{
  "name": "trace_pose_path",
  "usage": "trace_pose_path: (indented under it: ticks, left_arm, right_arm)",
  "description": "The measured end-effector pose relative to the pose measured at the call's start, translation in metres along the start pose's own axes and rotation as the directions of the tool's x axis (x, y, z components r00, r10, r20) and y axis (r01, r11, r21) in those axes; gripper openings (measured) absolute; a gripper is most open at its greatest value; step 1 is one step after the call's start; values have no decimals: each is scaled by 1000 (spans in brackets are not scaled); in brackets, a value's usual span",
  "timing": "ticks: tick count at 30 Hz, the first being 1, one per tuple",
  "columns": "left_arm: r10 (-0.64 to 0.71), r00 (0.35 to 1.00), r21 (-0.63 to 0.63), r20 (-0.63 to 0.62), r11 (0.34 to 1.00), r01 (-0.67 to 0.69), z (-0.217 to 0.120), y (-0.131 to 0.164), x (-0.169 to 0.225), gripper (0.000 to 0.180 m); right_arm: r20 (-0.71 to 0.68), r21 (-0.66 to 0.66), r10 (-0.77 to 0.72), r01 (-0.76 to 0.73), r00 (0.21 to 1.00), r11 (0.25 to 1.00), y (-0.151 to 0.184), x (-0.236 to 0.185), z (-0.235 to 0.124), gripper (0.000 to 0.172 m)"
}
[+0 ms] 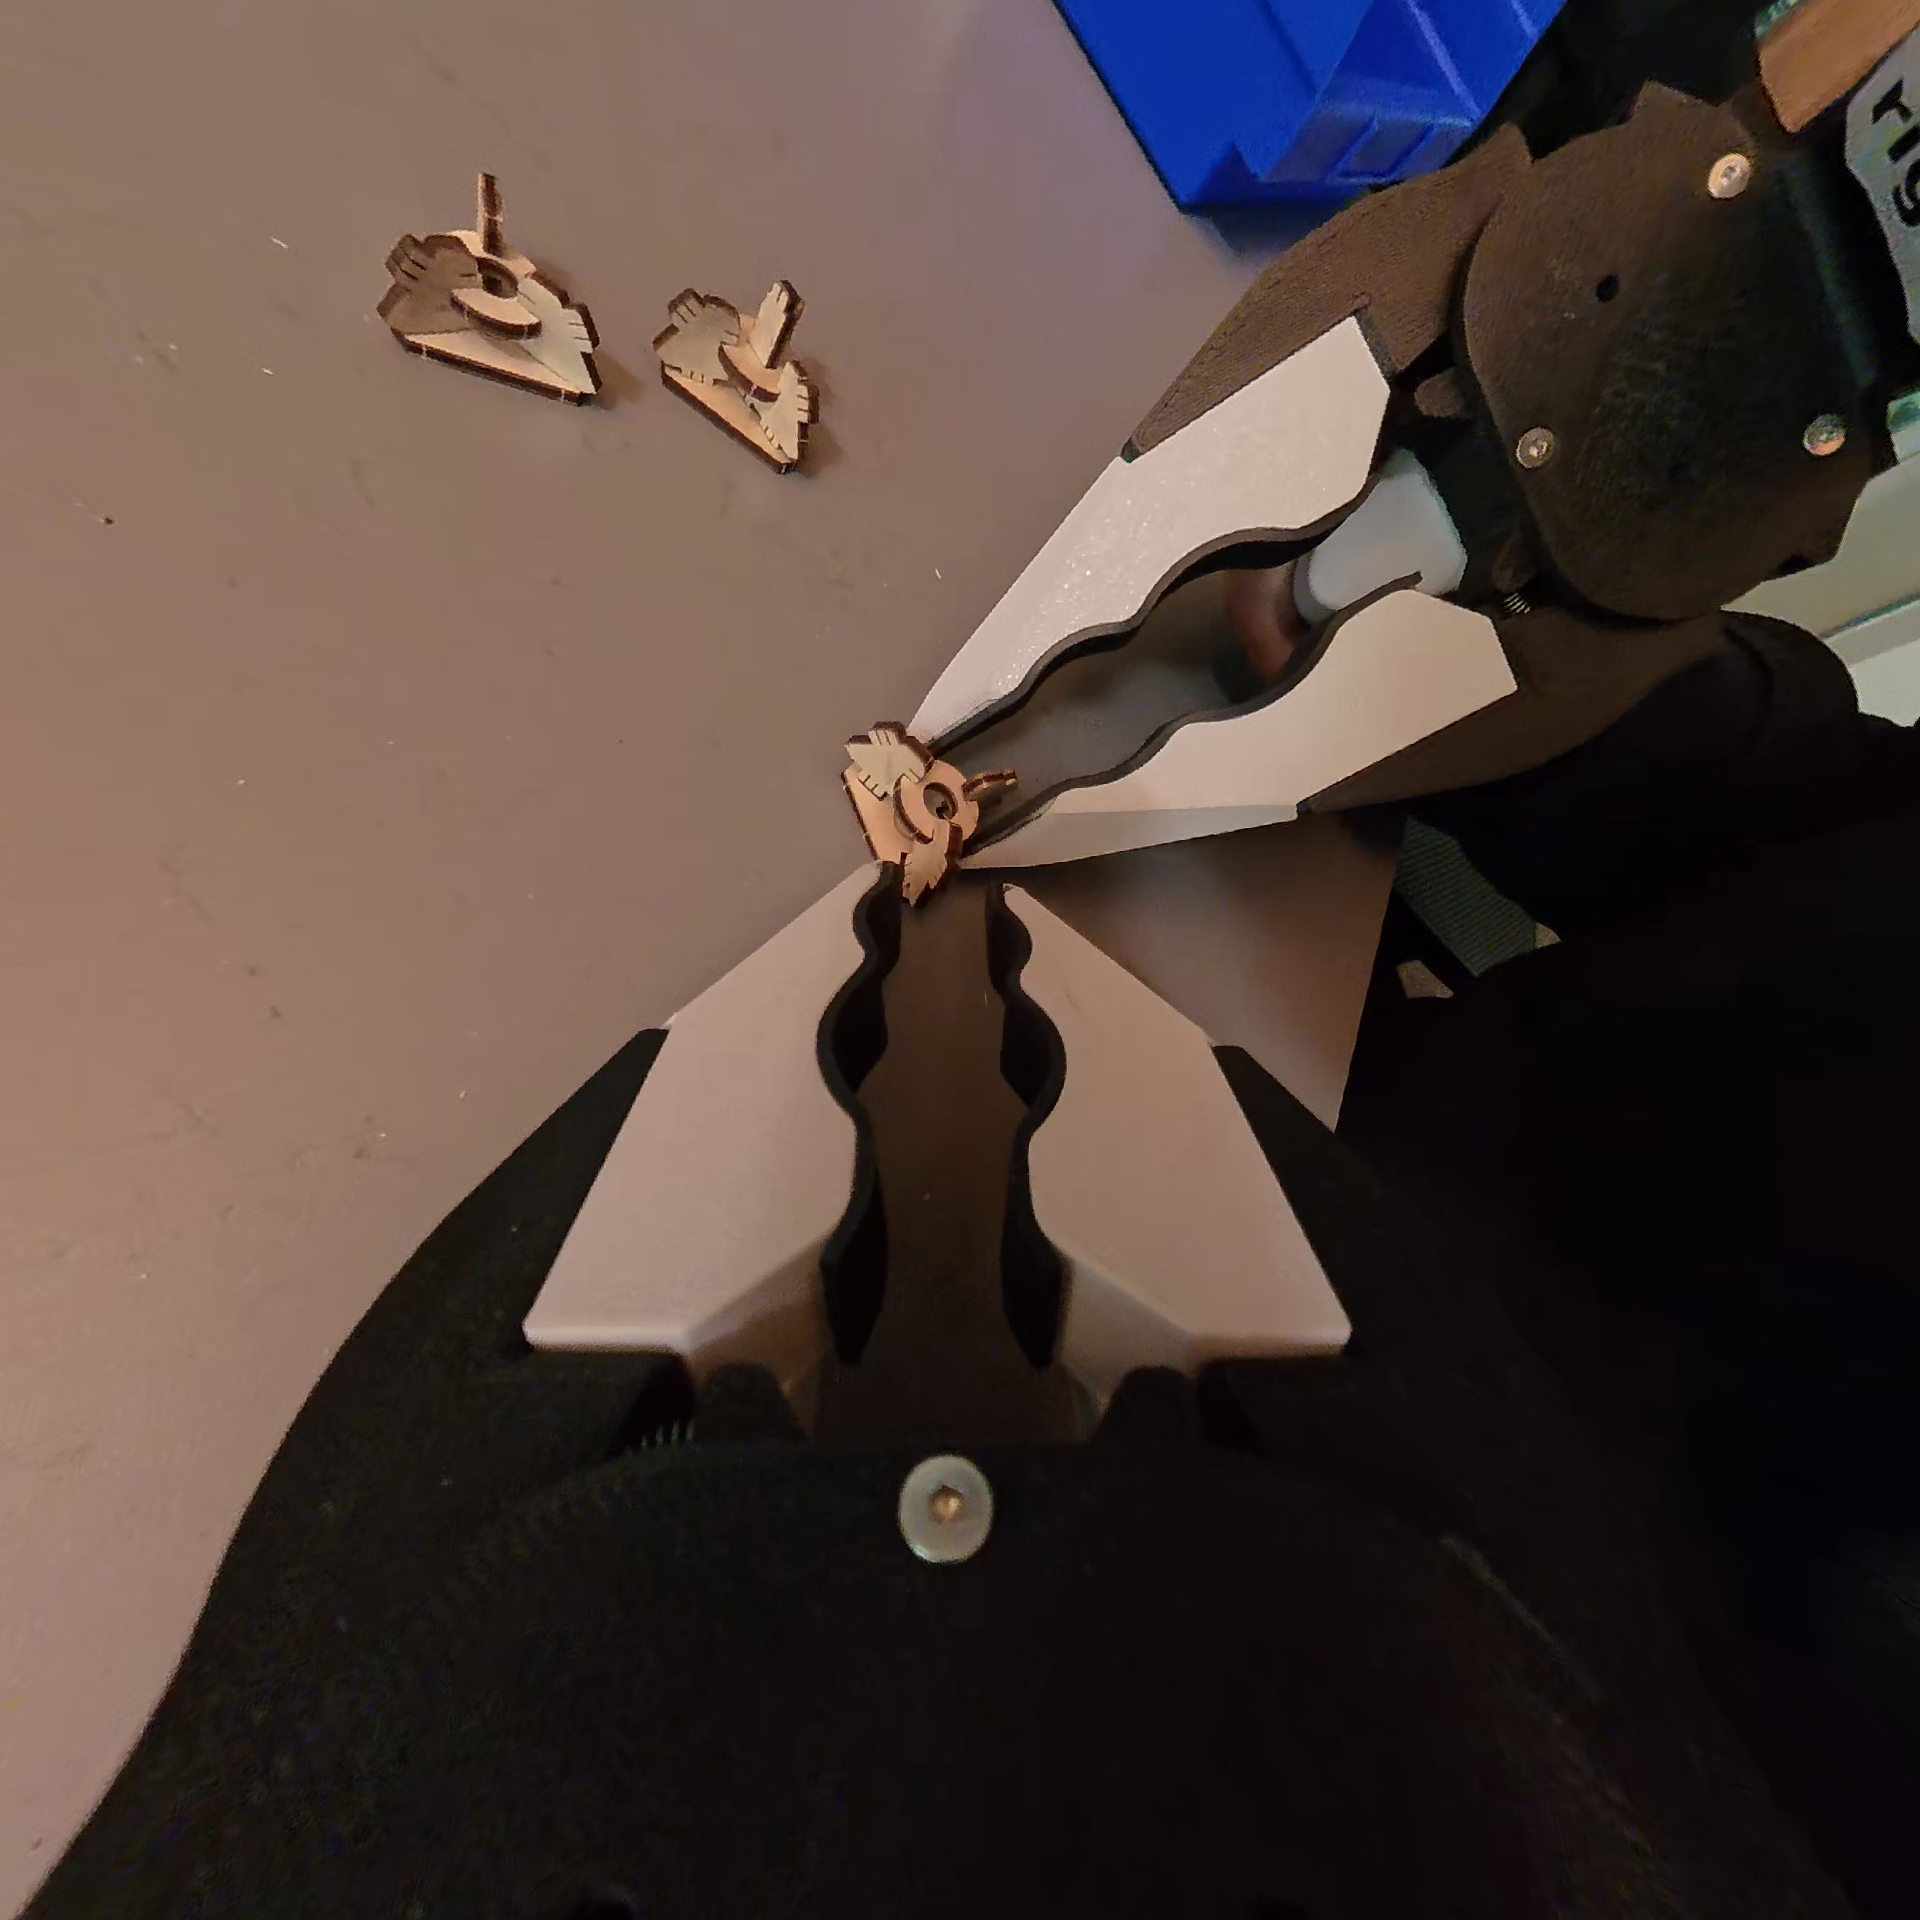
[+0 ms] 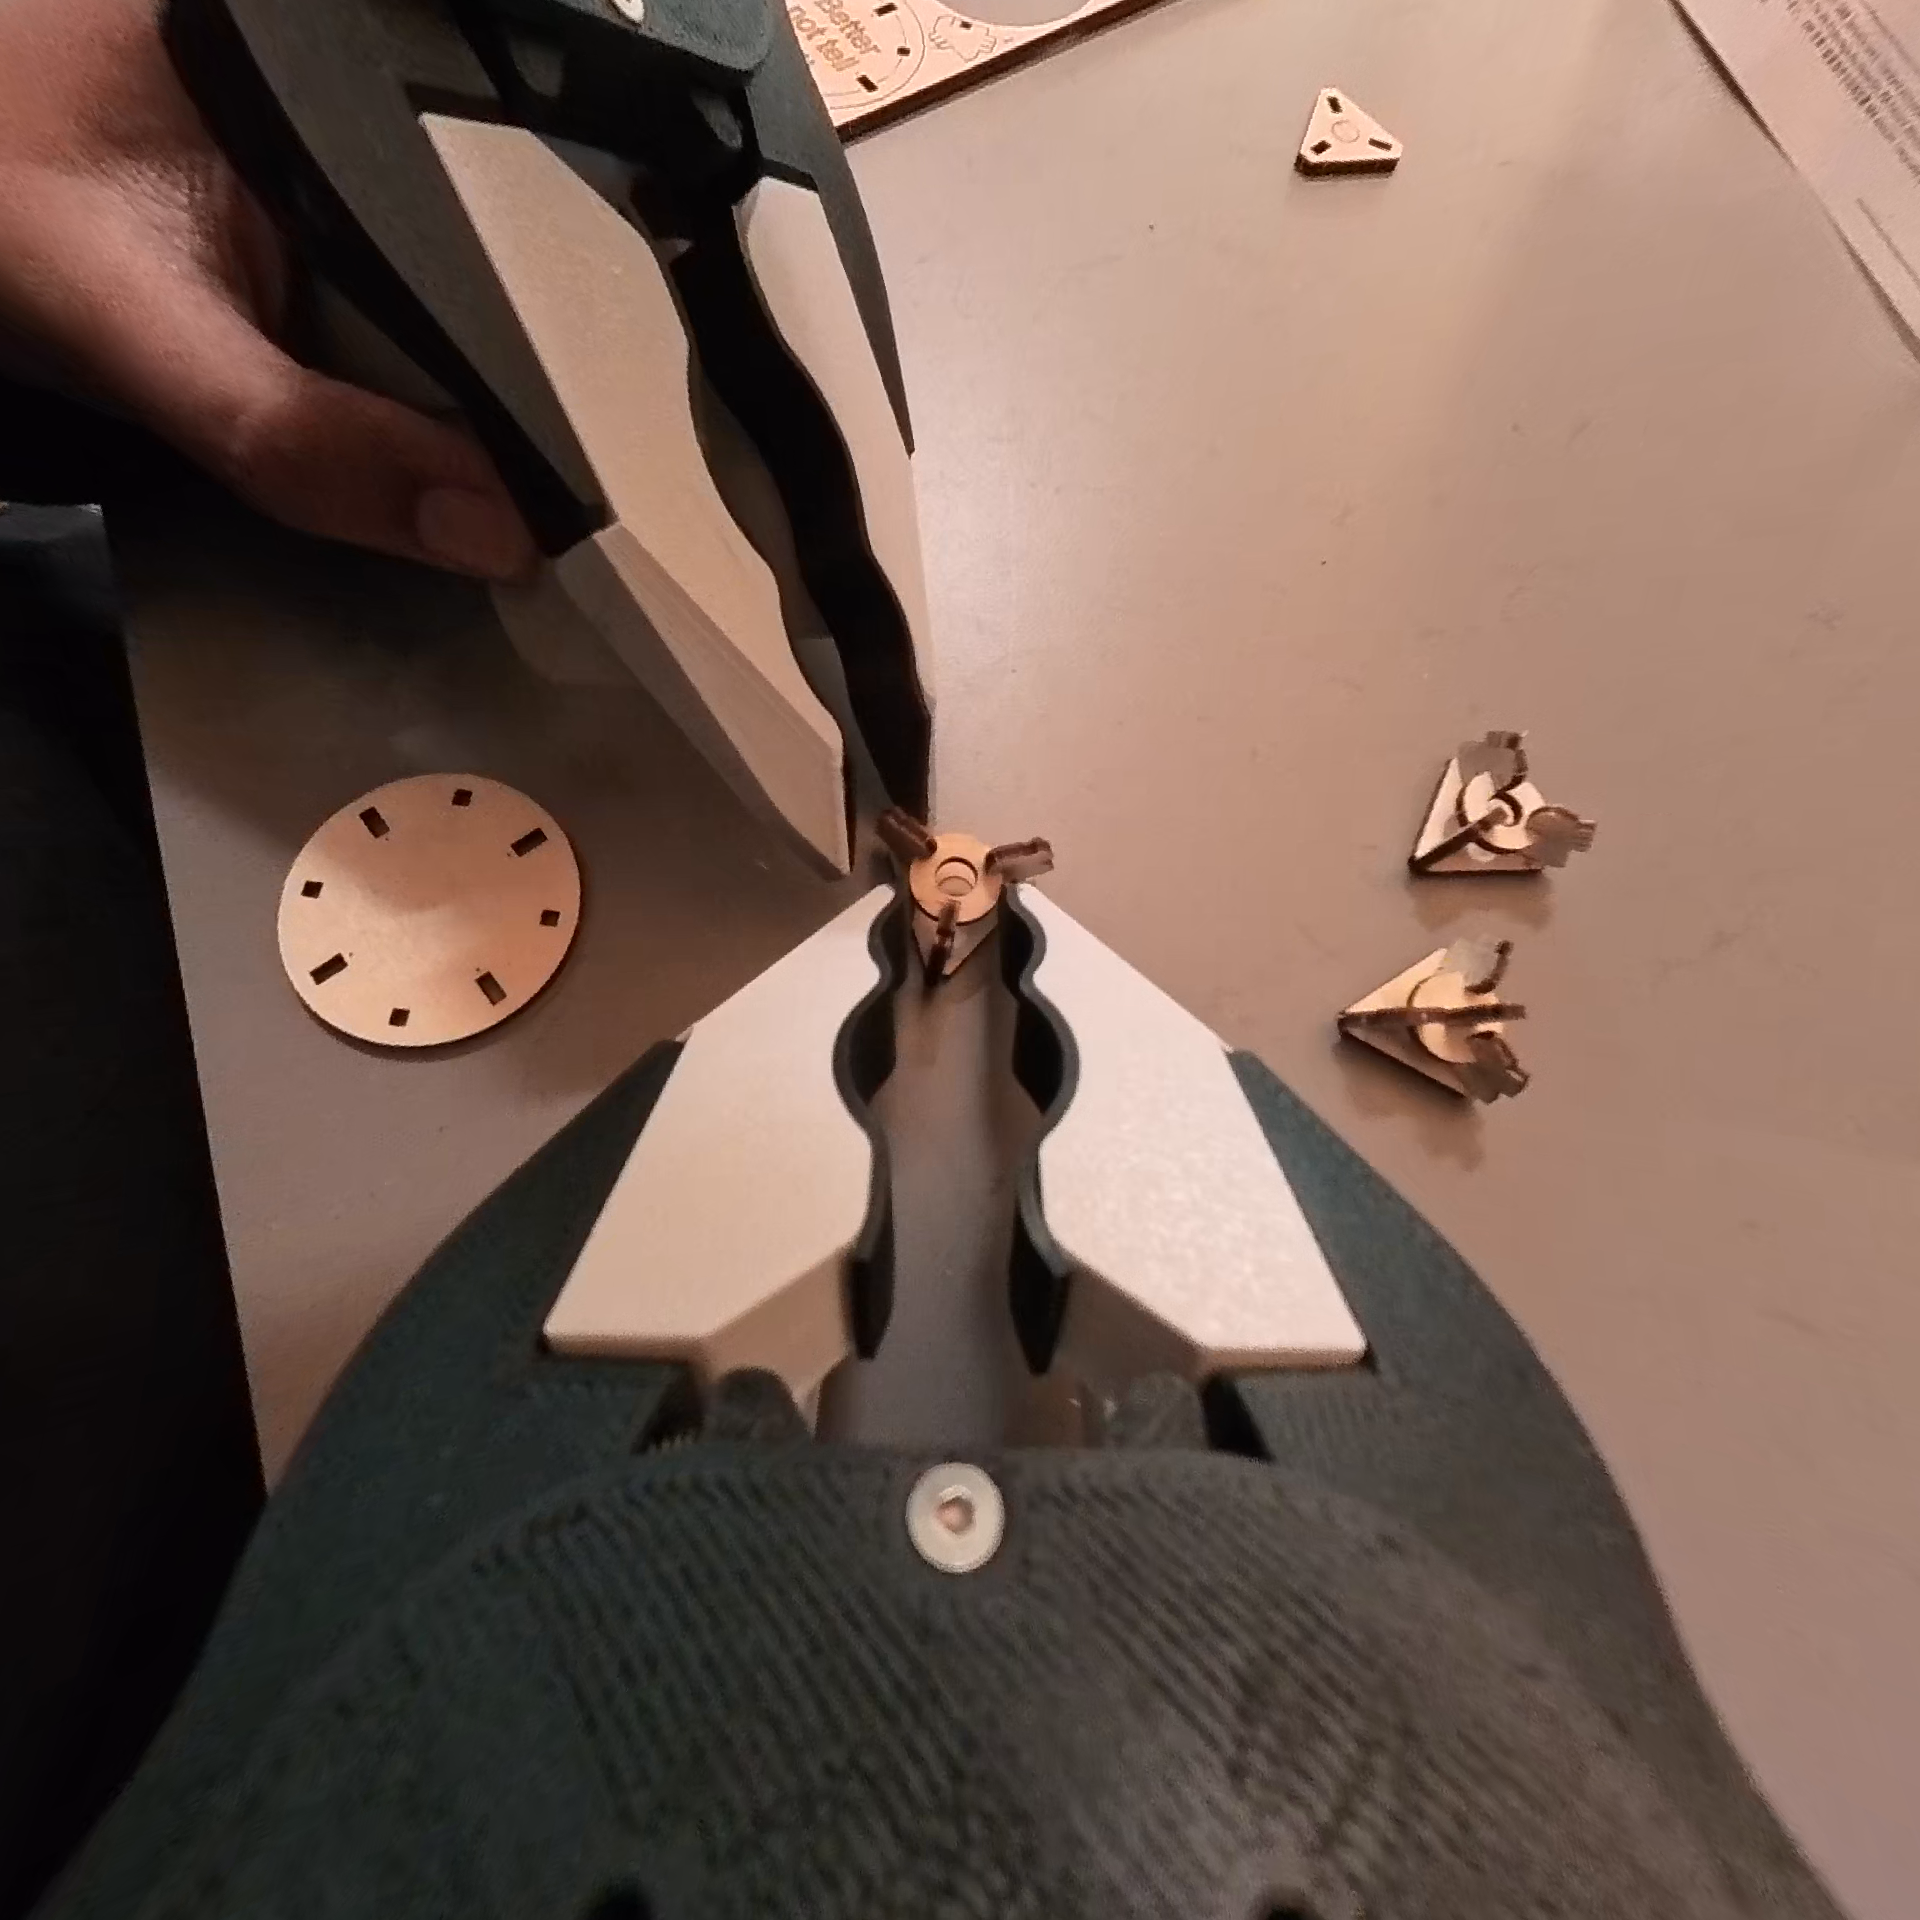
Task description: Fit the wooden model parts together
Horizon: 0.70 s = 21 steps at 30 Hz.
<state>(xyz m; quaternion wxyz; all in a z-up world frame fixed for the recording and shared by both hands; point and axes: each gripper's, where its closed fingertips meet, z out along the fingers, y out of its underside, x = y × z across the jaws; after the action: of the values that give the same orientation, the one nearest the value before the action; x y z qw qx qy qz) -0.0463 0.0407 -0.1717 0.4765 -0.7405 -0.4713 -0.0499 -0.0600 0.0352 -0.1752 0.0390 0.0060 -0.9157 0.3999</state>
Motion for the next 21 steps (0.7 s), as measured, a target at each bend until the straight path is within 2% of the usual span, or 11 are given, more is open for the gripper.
trace_pose_path:
  ticks: [10,17,21]
  left_arm:
    - [-9,1000,7,-1,1000,9,-1,-1,-1,15]
    - [-16,1000,10,-1,1000,17,-1,-1,-1,15]
    - [-18,1000,10,-3,1000,18,-1,-1,-1,14]
  right_arm:
    - [-31,-14,-19,19,999,1000,1,0,1,15]
    - [-6,3,13,-13,1000,1000,-1,0,-3,33]
    - [11,34,11,-11,1000,999,-6,1,-10,36]
